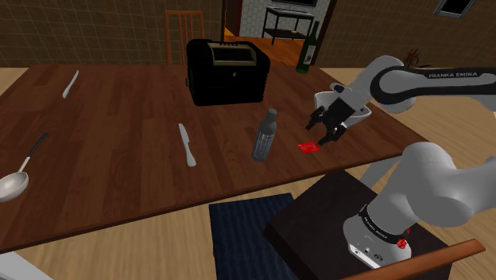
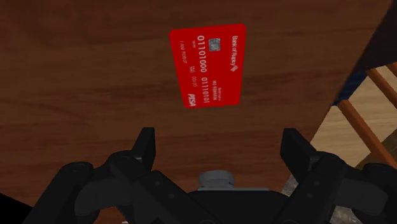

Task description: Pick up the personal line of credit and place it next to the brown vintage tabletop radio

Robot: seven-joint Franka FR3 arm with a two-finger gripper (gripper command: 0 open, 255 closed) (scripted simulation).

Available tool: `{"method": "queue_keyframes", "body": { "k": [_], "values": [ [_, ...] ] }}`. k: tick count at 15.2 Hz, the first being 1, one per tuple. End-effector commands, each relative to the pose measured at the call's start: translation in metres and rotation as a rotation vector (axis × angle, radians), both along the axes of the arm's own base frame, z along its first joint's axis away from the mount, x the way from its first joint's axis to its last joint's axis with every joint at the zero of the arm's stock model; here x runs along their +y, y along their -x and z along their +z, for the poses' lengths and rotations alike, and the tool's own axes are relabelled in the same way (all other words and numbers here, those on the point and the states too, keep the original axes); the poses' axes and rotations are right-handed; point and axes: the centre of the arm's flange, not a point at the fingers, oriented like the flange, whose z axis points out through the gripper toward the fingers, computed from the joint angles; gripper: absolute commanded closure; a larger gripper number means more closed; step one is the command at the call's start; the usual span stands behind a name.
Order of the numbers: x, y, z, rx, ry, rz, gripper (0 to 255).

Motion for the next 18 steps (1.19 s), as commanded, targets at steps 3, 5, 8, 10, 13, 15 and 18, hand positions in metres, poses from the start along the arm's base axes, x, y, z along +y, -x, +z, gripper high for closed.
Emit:
{"method": "queue_keyframes", "body": {
  "k": [3,5,8,10,13,15,18],
  "values": [
    [0.005,-0.009,-0.031,-0.033,-0.034,0.088,0],
    [0.010,-0.011,-0.040,-0.033,-0.034,0.088,0],
    [0.020,-0.015,-0.056,-0.033,-0.034,0.088,0],
    [0.020,-0.014,-0.056,-0.033,-0.034,0.088,0],
    [0.020,-0.015,-0.056,-0.033,-0.034,0.088,0],
    [0.020,-0.015,-0.056,-0.033,-0.034,0.088,0],
    [0.020,-0.015,-0.056,-0.033,-0.034,0.088,255]
  ]
}}
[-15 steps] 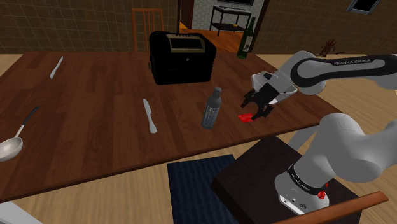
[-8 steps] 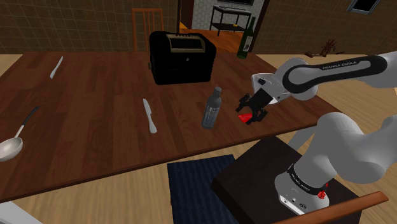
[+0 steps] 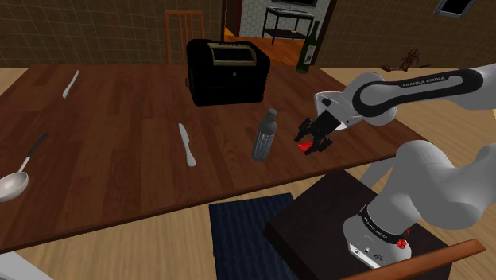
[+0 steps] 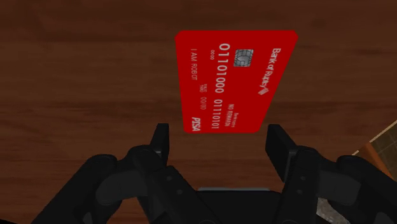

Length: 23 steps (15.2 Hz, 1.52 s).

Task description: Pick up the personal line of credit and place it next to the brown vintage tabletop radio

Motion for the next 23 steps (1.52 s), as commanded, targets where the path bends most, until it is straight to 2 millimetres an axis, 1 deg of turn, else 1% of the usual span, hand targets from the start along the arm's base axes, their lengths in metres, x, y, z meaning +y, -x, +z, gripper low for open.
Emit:
{"method": "queue_keyframes", "body": {
  "k": [1,8,23],
  "values": [
    [0.002,0.001,-0.002,0.005,0.001,0.003,255],
    [0.001,0.001,-0.002,0.005,0.001,0.003,255],
    [0.001,0.001,0.077,0.005,0.001,0.003,255]
  ]
}}
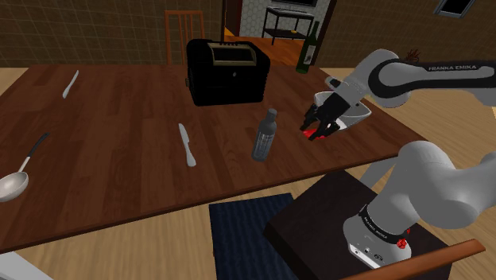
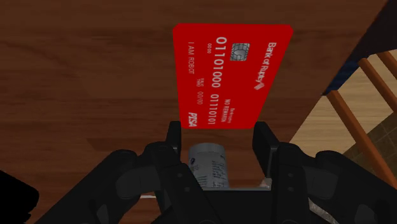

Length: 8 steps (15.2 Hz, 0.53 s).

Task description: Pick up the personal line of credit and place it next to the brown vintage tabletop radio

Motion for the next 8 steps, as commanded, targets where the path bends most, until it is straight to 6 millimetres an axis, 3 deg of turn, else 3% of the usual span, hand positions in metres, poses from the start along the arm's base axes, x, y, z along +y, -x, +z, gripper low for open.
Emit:
{"method": "queue_keyframes", "body": {
  "k": [1,8],
  "values": [
    [0.000,0.001,0.011,0.000,0.000,0.000,255],
    [0.000,0.001,0.048,0.000,0.000,0.000,255]
  ]
}}
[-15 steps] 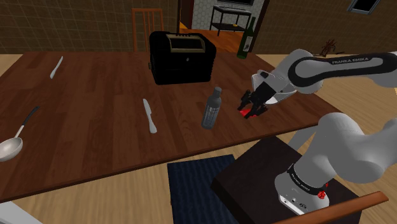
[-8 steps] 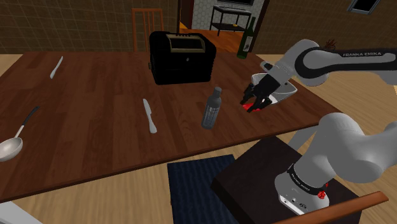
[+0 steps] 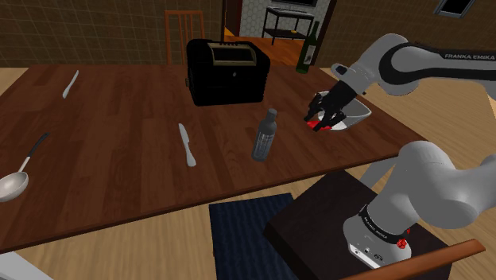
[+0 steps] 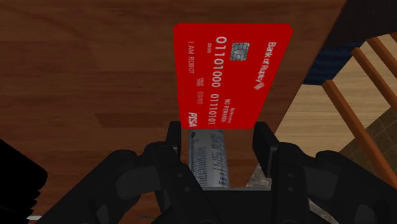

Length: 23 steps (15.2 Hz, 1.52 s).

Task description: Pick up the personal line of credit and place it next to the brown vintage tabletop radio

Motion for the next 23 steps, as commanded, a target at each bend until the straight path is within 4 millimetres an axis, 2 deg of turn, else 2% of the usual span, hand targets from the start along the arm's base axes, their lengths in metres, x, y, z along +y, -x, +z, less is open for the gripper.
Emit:
{"method": "queue_keyframes", "body": {
  "k": [1,23],
  "values": [
    [0.001,0.001,0.010,0.000,0.000,0.000,255],
    [0.001,0.001,0.127,0.000,0.000,0.000,255]
  ]
}}
